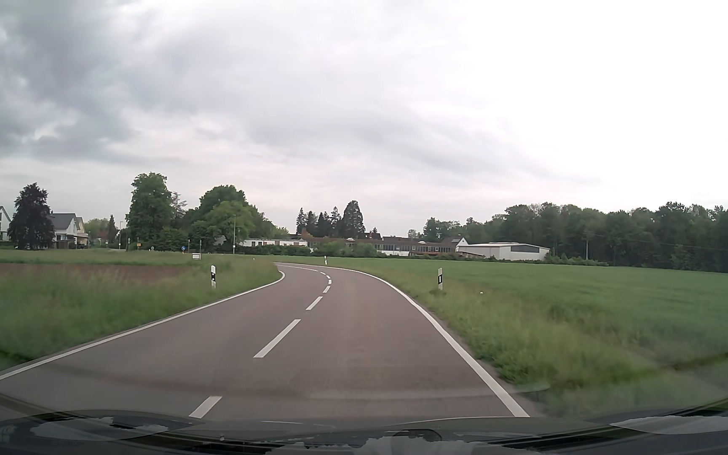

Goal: Follow the waypoints while adhering to traffic rules and regulations

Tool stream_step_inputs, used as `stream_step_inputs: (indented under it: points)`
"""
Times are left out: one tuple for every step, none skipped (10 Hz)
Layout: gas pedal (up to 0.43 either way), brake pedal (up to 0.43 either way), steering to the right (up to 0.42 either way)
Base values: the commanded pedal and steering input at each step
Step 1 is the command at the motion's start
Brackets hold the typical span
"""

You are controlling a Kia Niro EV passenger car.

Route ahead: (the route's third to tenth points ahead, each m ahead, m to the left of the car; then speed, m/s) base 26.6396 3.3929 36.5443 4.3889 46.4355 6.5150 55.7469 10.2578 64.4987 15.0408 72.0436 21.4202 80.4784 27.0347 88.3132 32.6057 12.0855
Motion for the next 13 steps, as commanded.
stream_step_inputs:
  points:
    - [0.000,0.000,-0.013]
    - [0.000,0.000,-0.013]
    - [0.000,0.000,-0.013]
    - [0.000,0.000,-0.013]
    - [0.000,0.000,-0.011]
    - [0.000,0.000,-0.009]
    - [0.000,0.000,-0.008]
    - [0.000,0.000,-0.008]
    - [0.008,0.000,-0.008]
    - [0.008,0.000,-0.008]
    - [0.008,0.000,-0.008]
    - [0.008,0.000,-0.008]
    - [0.008,0.000,-0.008]
